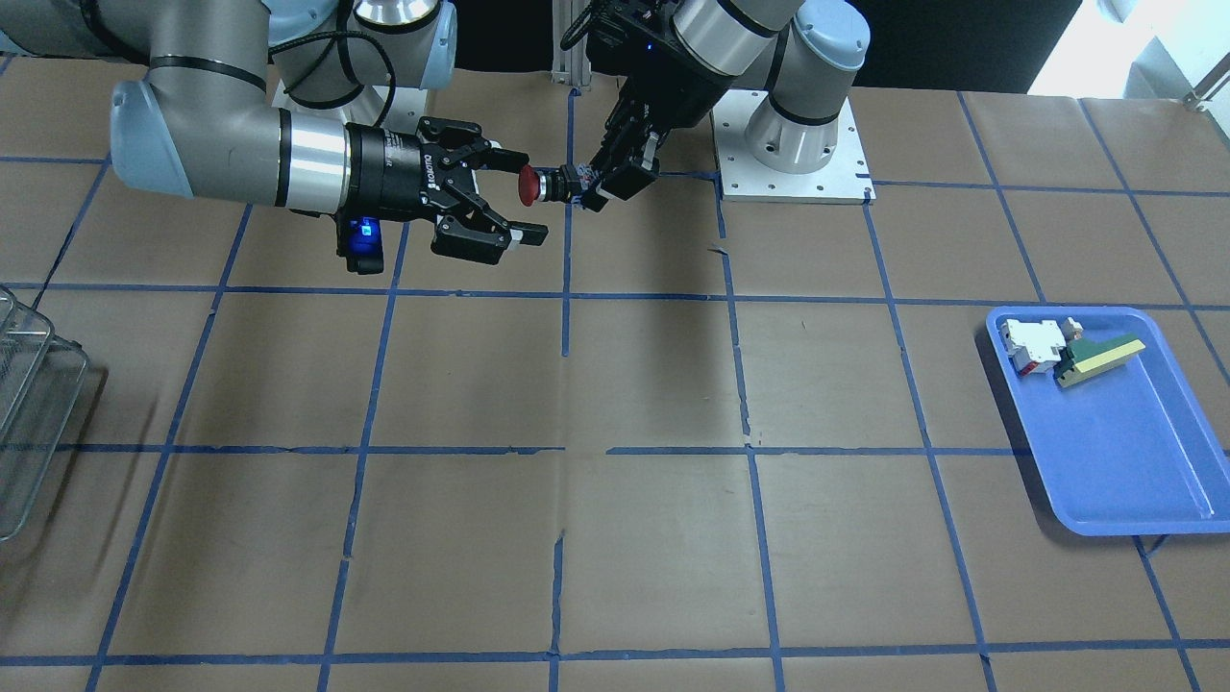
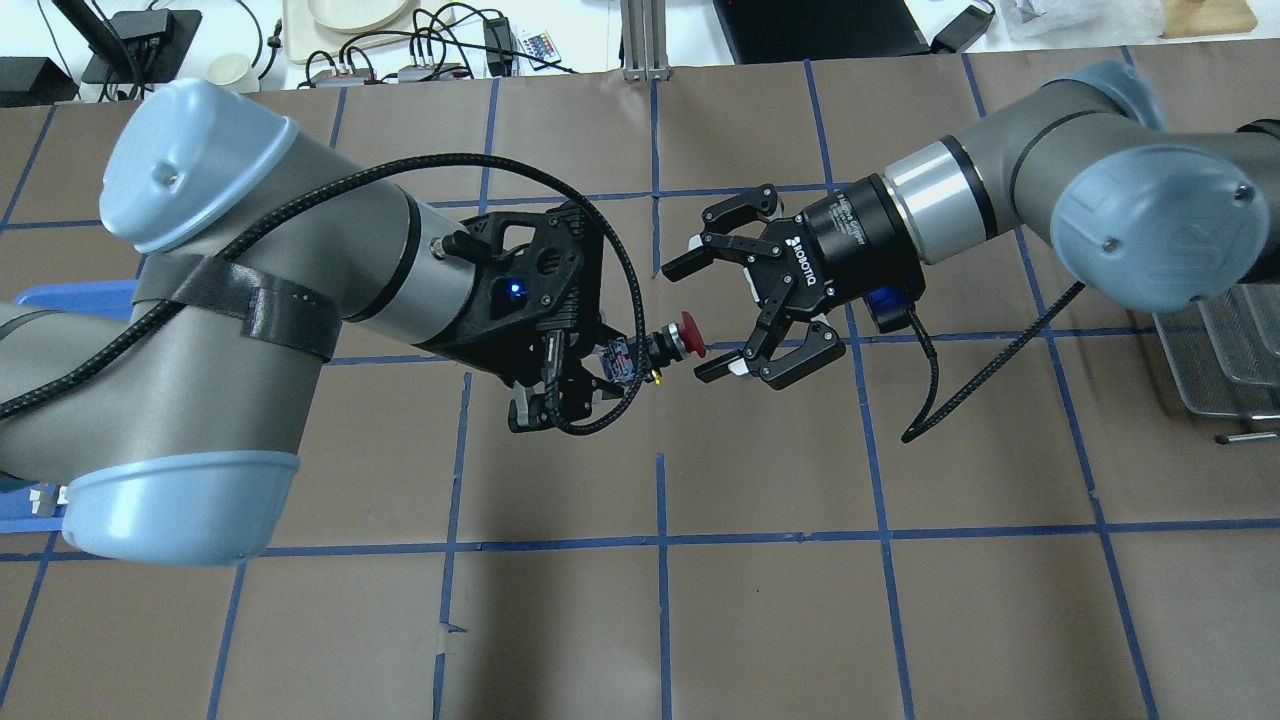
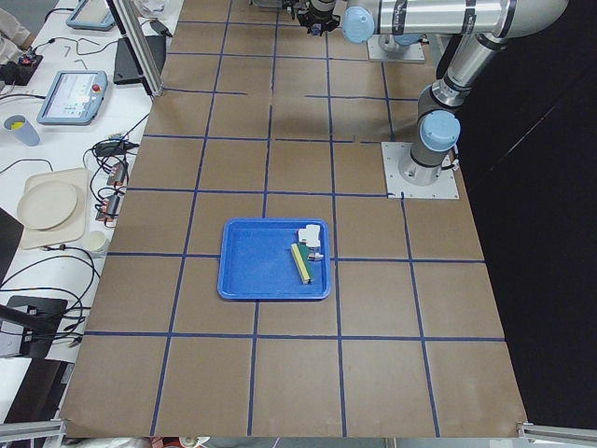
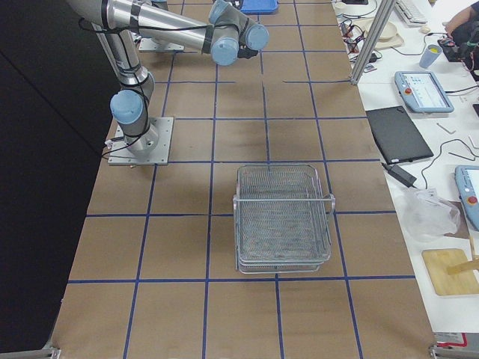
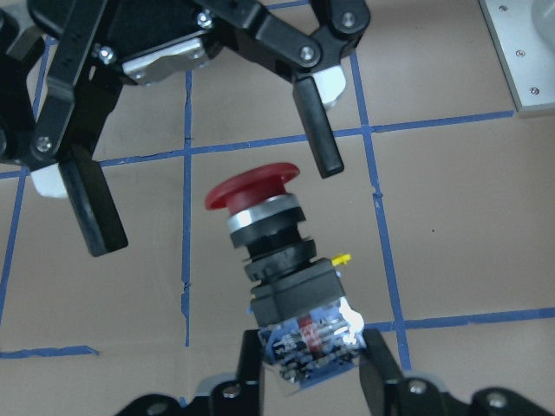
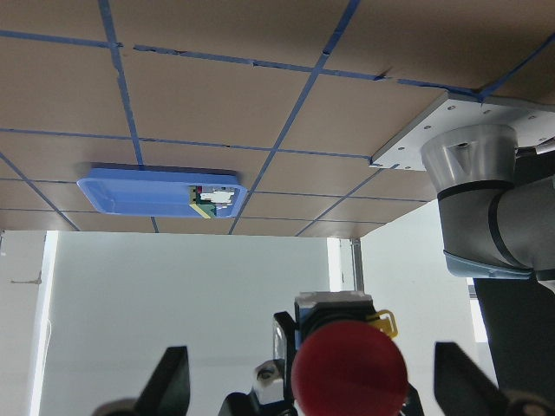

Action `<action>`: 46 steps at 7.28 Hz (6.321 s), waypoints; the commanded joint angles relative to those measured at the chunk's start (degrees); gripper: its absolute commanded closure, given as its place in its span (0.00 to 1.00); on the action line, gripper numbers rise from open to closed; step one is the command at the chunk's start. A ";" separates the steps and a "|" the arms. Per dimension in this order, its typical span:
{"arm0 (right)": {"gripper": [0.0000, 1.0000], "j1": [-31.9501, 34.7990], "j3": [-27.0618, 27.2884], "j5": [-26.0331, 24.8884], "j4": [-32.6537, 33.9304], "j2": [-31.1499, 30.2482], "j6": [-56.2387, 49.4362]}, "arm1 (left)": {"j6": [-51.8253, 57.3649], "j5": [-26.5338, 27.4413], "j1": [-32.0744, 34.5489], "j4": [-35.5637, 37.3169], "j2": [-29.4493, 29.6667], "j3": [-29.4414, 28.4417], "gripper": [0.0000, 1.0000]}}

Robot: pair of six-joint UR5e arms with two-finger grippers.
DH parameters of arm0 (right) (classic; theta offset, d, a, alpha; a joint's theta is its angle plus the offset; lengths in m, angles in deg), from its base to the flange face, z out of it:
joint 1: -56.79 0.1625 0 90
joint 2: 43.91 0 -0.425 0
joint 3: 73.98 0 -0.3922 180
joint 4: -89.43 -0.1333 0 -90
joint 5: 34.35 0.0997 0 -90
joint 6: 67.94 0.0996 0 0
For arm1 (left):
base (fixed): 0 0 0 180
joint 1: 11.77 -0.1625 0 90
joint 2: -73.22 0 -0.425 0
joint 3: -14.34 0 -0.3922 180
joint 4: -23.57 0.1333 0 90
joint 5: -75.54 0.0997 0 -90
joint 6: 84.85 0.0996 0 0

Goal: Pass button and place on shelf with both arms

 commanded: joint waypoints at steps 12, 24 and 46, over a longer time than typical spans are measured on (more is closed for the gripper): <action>0.97 -0.44 -0.24 0.03 -1.97 -0.72 -0.28 | -3.78 -0.09 0.20 0.83 -0.19 0.14 0.00; 1.00 -24.82 -24.14 -59.22 5.45 2.09 -65.54 | -37.90 19.57 -24.32 -3.83 5.67 -8.96 0.00; 0.00 -35.70 -23.62 -58.51 9.58 3.00 -82.12 | -77.70 26.19 -18.16 -21.67 7.19 -21.57 0.00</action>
